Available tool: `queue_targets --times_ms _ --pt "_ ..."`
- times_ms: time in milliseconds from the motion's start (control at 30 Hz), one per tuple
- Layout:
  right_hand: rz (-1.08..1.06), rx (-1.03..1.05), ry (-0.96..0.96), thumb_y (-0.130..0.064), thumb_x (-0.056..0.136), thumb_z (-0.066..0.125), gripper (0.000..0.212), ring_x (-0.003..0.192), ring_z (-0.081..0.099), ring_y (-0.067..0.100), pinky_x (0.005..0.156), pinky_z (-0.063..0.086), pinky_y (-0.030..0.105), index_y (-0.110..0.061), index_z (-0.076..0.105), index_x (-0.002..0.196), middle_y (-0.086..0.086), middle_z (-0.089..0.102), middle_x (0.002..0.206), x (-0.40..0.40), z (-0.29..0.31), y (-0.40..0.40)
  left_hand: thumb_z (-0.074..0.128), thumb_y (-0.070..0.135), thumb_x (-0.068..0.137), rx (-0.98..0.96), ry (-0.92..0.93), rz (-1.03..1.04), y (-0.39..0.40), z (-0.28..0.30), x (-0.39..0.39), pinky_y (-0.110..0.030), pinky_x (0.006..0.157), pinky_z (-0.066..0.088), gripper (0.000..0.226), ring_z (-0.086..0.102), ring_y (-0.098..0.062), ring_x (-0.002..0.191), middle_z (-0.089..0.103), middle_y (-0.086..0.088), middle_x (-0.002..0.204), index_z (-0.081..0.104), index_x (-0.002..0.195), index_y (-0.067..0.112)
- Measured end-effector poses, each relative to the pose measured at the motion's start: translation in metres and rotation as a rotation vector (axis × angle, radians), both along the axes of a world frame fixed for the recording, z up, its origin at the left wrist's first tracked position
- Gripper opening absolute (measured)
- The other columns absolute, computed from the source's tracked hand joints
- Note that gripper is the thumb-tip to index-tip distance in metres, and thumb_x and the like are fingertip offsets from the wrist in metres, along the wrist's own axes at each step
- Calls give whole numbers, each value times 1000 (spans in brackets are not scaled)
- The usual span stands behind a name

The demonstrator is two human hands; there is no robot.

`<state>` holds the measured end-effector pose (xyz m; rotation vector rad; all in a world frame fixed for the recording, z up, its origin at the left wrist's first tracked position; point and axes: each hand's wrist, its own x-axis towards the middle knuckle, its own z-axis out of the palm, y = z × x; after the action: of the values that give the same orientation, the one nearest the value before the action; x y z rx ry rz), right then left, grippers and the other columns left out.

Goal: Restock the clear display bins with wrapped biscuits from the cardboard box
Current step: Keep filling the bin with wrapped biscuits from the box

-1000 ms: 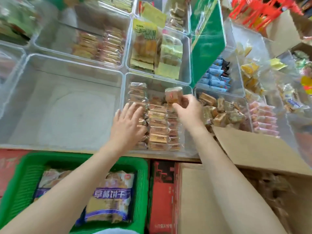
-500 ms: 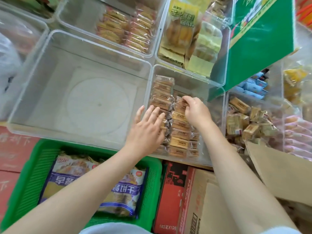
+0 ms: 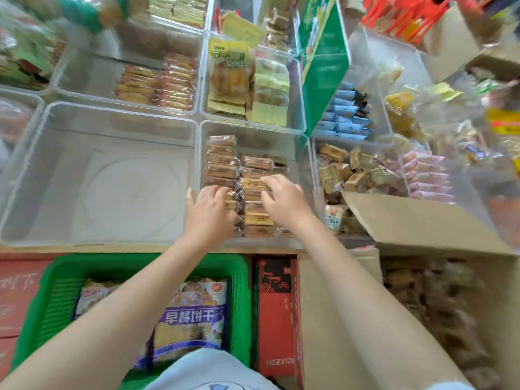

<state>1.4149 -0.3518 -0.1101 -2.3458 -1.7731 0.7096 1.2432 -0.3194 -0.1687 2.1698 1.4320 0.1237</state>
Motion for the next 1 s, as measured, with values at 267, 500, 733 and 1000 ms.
queue_targets --times_ms 267,500,733,1000 --pt "-436 770 113 -12 93 50 20 64 64 15 63 52 32 -14 69 92 -9 66 73 65 85 -180 57 32 98 -256 -506 -93 -154 93 90 -32 90 48 33 55 -9 107 56 3 129 56 130 25" --pt "-725 510 209 -16 93 44 23 69 65 24 72 57 48 -24 65 98 -4 66 77 143 59 -276 71 44 77 -491 -556 -4 -243 96 149 -47 120 31 104 23 -15 150 20 9 164 5 158 41" --pt "-637 -10 378 -21 102 50 34 103 65 25 83 52 32 -17 58 135 6 65 125 169 20 -266 69 52 69 -618 -675 126 -244 94 144 -49 109 45 96 49 -16 135 44 16 152 17 150 60" --pt "-396 -78 190 -30 91 67 44 123 57 31 103 48 41 -17 60 132 8 61 132 150 -37 -228 70 42 77 -602 -707 137 -247 95 142 -47 108 47 92 55 -12 127 47 18 148 20 153 54"
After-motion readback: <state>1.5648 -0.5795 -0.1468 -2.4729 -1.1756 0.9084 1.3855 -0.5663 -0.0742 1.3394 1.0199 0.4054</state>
